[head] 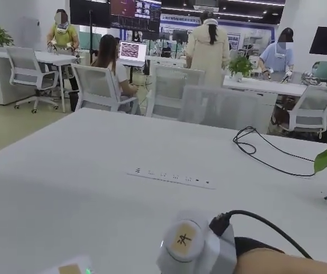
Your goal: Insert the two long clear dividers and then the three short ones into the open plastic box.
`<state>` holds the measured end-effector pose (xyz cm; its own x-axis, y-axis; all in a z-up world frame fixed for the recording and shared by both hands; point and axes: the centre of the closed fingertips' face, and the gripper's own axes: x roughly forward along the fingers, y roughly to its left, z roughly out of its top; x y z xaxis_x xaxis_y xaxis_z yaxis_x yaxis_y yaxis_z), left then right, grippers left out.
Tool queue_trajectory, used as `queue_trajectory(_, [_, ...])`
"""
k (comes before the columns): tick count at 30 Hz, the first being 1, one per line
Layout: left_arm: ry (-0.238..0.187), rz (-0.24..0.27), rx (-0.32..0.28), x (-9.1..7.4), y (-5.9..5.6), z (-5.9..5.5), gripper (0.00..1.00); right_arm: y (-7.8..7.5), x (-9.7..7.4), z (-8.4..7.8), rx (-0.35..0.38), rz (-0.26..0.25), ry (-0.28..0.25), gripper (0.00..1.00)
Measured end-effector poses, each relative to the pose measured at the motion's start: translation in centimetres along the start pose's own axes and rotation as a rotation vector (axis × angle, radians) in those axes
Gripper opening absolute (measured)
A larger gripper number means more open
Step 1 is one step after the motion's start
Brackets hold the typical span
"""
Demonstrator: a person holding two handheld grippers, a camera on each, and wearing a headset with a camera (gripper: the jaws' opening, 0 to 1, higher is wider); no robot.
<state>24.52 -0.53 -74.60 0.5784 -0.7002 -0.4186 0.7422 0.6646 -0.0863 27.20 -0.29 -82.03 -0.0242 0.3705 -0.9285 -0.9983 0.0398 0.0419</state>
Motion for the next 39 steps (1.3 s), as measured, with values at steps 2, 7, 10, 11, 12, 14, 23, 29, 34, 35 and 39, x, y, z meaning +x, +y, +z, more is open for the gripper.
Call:
queue_trajectory(2, [0.0,-0.001,-0.001,0.0,-0.1,0.0,0.76,0.0,-0.3,0.0,0.013,0.0,-0.012,0.16])
queue_trajectory(7, [-0.002,-0.002,-0.002,0.1,-0.2,0.2,0.76,0.4,-1.4,0.3,0.027,0.012,-0.056,0.22])
queue_trajectory(10, [-0.007,-0.001,-0.003,0.1,-0.3,0.3,0.77,0.5,-2.3,0.2,0.032,0.008,-0.077,0.25])
queue_trajectory(11, [-0.008,0.0,-0.004,0.1,-0.3,0.3,0.77,0.4,-2.7,0.0,0.036,0.008,-0.086,0.26])
queue_trajectory(12, [-0.01,0.002,-0.006,0.1,-0.3,0.4,0.78,0.4,-3.0,0.0,0.037,0.006,-0.092,0.27])
queue_trajectory(14, [-0.014,0.004,-0.008,0.0,-0.3,0.4,0.78,0.4,-3.6,-0.4,0.044,0.002,-0.103,0.29])
queue_trajectory(23, [-0.011,0.002,-0.001,-0.1,-0.5,0.6,0.79,0.4,-5.6,-2.9,0.058,-0.028,-0.135,0.36])
queue_trajectory(29, [-0.012,0.011,-0.012,-0.1,-0.5,0.7,0.79,0.6,-6.7,-4.9,0.073,-0.046,-0.138,0.39])
queue_trajectory(34, [-0.017,0.013,-0.018,-0.1,-0.5,0.8,0.79,0.5,-7.4,-6.5,0.075,-0.066,-0.127,0.4])
queue_trajectory(35, [-0.017,0.012,-0.022,-0.1,-0.5,0.8,0.79,0.5,-7.7,-6.9,0.081,-0.07,-0.128,0.4])
queue_trajectory(39, [-0.017,0.017,-0.022,-0.2,-0.4,0.9,0.79,0.6,-8.3,-8.3,0.094,-0.079,-0.136,0.42])
